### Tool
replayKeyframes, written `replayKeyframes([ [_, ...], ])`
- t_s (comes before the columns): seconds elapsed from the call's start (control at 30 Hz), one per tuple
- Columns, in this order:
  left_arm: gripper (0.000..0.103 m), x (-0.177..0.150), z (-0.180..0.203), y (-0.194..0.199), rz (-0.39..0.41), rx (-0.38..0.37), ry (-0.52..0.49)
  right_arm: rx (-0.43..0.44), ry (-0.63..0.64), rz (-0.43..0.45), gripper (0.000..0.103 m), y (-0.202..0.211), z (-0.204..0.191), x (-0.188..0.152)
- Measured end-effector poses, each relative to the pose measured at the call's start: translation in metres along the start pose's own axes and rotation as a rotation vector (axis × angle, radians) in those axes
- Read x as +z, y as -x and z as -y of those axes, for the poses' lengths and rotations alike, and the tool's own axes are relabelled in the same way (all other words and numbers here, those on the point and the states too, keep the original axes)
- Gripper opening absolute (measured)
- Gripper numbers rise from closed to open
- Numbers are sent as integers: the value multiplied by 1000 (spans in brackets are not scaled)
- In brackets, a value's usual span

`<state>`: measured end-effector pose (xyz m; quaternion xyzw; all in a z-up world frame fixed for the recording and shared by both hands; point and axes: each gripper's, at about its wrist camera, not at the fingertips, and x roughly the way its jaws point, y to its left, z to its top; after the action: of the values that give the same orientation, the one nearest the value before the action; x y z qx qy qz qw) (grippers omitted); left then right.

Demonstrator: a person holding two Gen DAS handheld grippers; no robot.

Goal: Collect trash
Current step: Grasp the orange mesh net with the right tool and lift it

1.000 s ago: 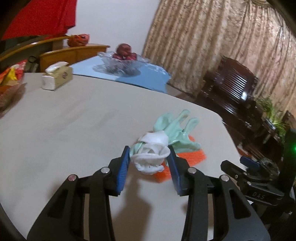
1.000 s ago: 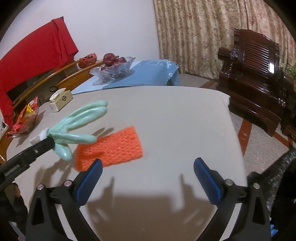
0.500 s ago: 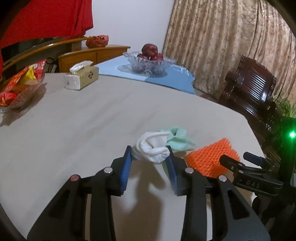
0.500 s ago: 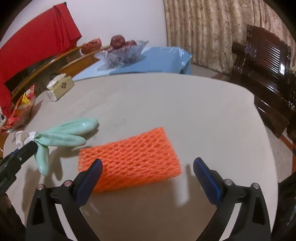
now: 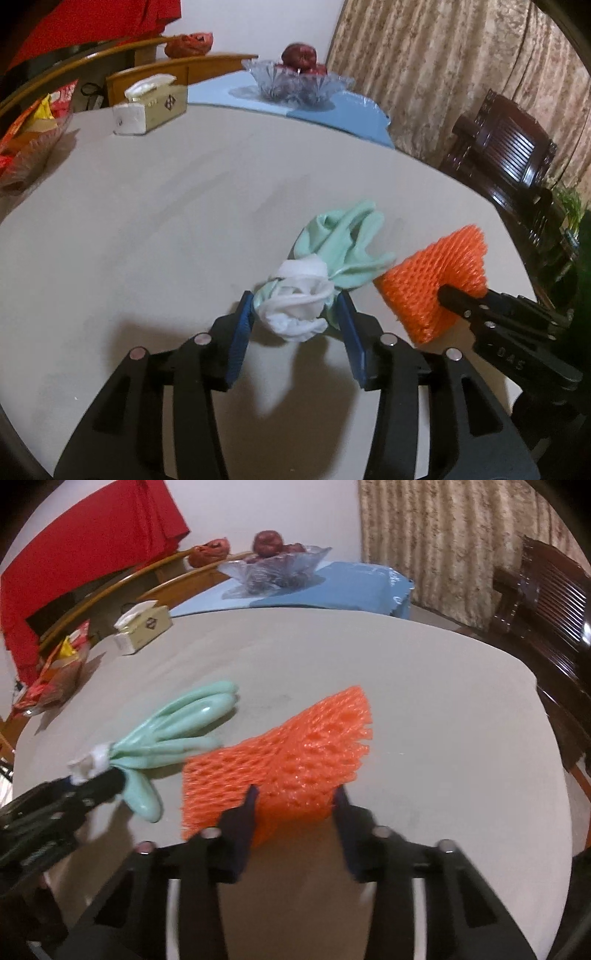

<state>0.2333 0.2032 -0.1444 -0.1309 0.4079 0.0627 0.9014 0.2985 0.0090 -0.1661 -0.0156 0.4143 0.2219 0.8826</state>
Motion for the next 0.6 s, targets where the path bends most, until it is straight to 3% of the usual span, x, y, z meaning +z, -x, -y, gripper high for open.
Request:
replayKeyframes([
  [0.17, 33, -1, 3, 4, 17, -14, -9, 18, -6, 17, 25, 12, -1, -1],
  [0.6, 32, 1, 35, 62, 153, -52, -34, 37, -34, 153, 25, 83, 9, 6],
])
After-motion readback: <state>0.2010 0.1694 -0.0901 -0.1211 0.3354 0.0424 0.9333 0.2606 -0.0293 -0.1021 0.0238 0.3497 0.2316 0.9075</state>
